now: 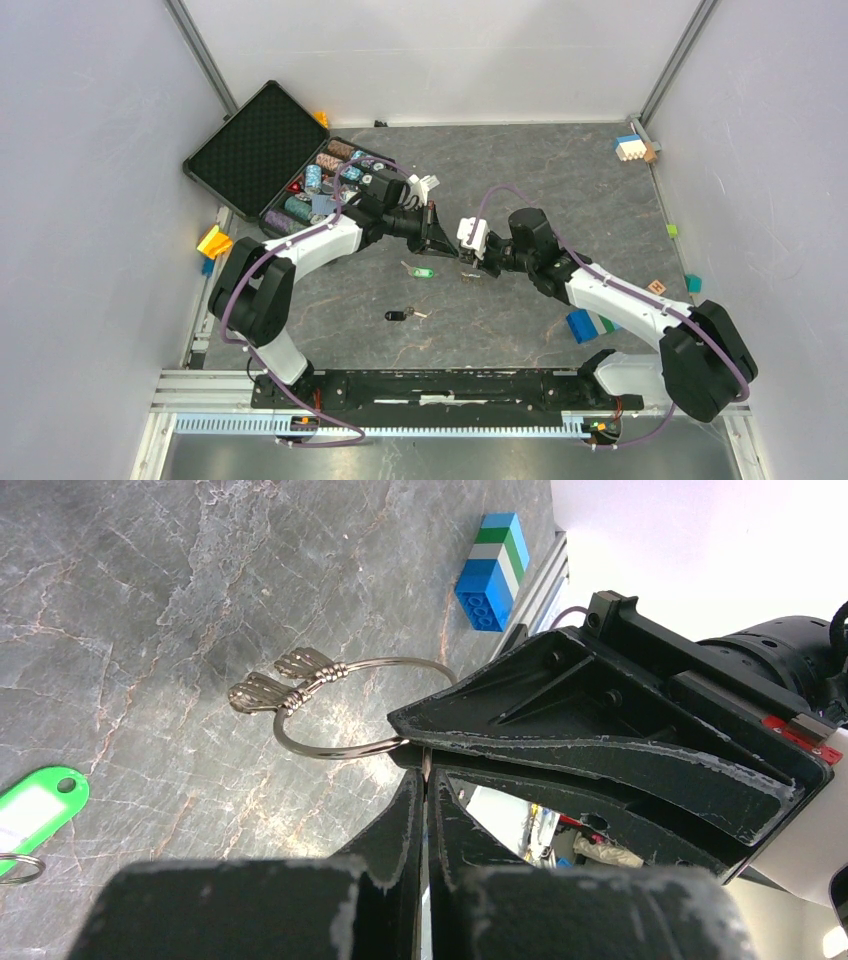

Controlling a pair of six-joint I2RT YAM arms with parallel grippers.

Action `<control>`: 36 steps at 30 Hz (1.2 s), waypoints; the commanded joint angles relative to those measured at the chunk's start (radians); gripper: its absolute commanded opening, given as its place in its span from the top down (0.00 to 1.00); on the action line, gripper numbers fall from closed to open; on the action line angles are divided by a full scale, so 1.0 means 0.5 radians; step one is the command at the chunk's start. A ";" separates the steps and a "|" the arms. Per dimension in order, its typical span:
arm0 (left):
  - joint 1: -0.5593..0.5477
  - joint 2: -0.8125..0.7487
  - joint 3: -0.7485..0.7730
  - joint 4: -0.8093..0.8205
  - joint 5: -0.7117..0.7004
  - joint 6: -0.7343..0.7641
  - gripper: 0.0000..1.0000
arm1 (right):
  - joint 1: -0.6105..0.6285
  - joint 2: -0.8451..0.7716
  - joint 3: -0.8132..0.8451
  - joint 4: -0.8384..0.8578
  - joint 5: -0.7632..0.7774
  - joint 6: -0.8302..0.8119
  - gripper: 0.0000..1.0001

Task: Put the keys on the keyring

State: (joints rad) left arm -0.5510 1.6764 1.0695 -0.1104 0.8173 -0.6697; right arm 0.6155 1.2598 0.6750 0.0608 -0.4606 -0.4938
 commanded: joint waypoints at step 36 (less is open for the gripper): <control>0.044 -0.028 0.052 -0.098 -0.017 0.516 0.70 | 0.129 -0.098 -0.027 0.112 0.393 -0.107 1.00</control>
State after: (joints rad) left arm -0.5331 1.6764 1.0695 -0.1577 0.8131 -0.5396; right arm 0.6655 1.2442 0.6567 0.0677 -0.3210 -0.5400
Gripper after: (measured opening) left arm 0.320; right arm 0.107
